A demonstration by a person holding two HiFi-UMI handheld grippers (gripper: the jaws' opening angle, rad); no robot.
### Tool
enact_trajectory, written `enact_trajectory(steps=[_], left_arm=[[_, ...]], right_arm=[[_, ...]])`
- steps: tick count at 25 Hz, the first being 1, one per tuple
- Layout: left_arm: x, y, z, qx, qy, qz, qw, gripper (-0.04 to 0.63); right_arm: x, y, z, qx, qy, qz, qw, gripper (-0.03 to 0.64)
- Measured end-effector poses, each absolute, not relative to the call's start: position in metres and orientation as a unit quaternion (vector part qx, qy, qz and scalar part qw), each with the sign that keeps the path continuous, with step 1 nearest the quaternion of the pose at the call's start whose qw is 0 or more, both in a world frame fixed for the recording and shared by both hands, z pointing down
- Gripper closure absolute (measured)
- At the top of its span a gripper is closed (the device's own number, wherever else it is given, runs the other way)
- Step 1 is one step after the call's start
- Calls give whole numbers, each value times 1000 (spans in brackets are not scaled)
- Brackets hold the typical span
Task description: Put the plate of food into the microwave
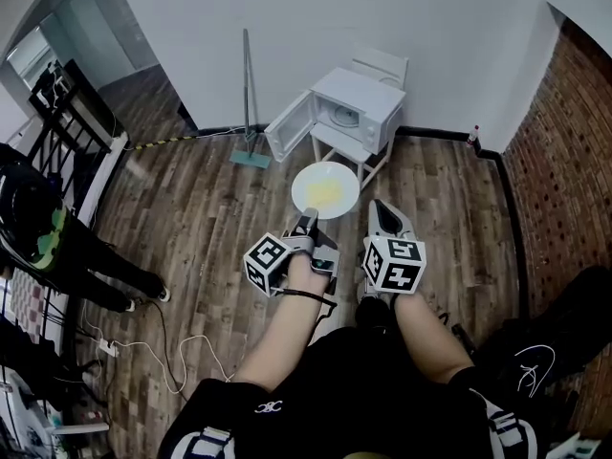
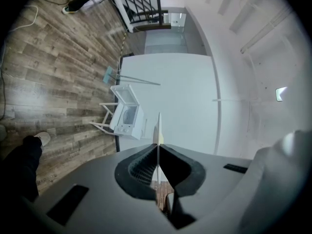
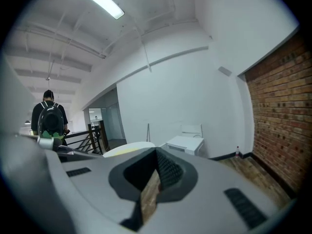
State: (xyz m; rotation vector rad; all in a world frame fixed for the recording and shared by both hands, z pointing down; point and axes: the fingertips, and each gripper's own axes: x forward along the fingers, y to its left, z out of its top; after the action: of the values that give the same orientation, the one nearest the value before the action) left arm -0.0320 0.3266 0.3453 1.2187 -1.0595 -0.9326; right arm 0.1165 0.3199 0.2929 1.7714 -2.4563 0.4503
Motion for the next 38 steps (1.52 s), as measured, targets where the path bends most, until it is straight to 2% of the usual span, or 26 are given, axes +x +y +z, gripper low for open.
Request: enact_trajectory(steps=[8,22,38], left_arm=[[-10,239,342,528,-464,-393,593,581],[23,102,347,517,-465,-417,585,581],[3,24,386,484,-476,-429,597,581]], right_arm=[[143,224,281,567,-811,142,24,612],[171,76,289,539,-831,133,40,612],[145,-11,330,513,-842,148,79,612]])
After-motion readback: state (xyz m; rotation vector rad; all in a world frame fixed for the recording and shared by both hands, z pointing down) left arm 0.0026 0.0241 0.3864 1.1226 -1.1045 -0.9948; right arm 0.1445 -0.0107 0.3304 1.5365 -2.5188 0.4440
